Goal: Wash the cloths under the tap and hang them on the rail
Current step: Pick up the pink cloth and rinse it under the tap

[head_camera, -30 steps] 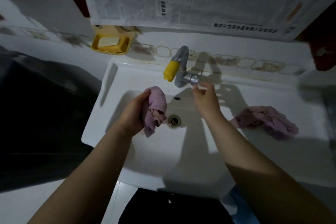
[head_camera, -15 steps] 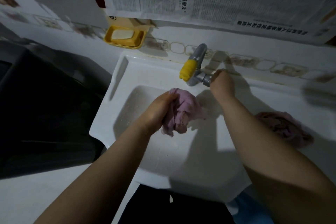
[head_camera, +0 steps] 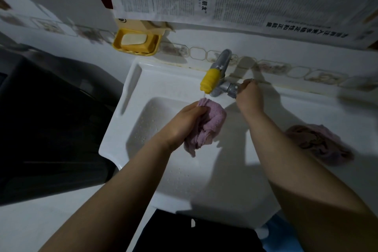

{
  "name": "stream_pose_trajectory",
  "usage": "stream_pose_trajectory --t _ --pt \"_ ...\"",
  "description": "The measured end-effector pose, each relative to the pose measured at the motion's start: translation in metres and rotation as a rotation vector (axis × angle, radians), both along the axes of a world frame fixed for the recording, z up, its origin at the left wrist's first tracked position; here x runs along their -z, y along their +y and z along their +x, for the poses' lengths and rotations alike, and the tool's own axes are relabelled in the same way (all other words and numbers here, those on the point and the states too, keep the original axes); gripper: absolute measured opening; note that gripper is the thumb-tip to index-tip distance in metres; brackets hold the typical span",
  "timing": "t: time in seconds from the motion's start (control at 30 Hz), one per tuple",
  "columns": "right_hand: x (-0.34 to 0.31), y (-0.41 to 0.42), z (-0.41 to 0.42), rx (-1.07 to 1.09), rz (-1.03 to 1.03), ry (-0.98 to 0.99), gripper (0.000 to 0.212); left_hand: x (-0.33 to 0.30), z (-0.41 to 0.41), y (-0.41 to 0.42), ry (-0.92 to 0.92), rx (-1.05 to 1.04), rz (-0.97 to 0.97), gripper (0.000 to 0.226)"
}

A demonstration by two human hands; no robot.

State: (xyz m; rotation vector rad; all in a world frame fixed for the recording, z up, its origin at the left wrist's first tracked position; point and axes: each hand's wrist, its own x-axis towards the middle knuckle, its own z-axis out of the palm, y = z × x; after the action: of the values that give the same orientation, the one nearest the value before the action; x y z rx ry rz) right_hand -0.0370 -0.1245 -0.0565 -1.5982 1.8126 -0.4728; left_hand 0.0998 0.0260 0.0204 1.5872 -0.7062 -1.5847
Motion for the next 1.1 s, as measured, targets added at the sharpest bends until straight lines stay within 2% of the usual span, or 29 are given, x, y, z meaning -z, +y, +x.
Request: stream_pose_trajectory --t 0.2,0.3,0.37,0.43,0.53,0.63,0.73,0.8,0.93,1.03,1.1 --pt "-0.008 0.005 0.002 0.031 0.037 -0.032 0.035 -0.002 0.000 -0.002 0.029 0.007 -0.022 0.019" --pt "-0.011 0.010 0.005 0.000 0.241 0.045 0.070 -0.002 0.003 -0.002 0.043 0.036 -0.023 0.025" --pt "-0.015 0.021 0.007 -0.152 0.362 0.051 0.080 -0.001 0.007 -0.001 0.070 0.070 0.009 0.040" --pt "-0.019 0.036 0.012 -0.320 0.399 -0.043 0.069 0.001 0.012 -0.001 0.039 0.069 0.037 0.046" --pt "-0.021 0.055 0.015 -0.515 0.469 -0.250 0.051 0.001 0.024 -0.003 -0.166 0.151 -0.050 0.035" --pt "-0.017 0.053 0.008 -0.707 0.477 -0.276 0.021 0.002 0.041 -0.004 -0.413 0.353 -0.118 0.027" --pt "-0.027 0.050 0.004 -0.857 0.492 -0.250 0.015 0.011 0.054 -0.006 -0.718 0.486 -0.117 0.021" --pt "-0.033 0.050 0.002 -0.866 0.497 -0.297 0.019 0.019 0.061 -0.005 -0.820 0.492 -0.135 0.020" --pt "-0.040 0.054 0.004 -0.807 0.360 -0.371 0.016 0.032 0.068 -0.003 -0.828 0.596 -0.180 0.020" --pt "-0.042 0.056 0.005 -0.809 0.270 -0.375 0.022 0.041 0.066 -0.007 -0.893 0.708 -0.156 0.028" --pt "-0.046 0.056 0.003 -0.821 0.256 -0.348 0.028 0.044 0.068 -0.008 -0.741 0.599 -0.186 0.023"
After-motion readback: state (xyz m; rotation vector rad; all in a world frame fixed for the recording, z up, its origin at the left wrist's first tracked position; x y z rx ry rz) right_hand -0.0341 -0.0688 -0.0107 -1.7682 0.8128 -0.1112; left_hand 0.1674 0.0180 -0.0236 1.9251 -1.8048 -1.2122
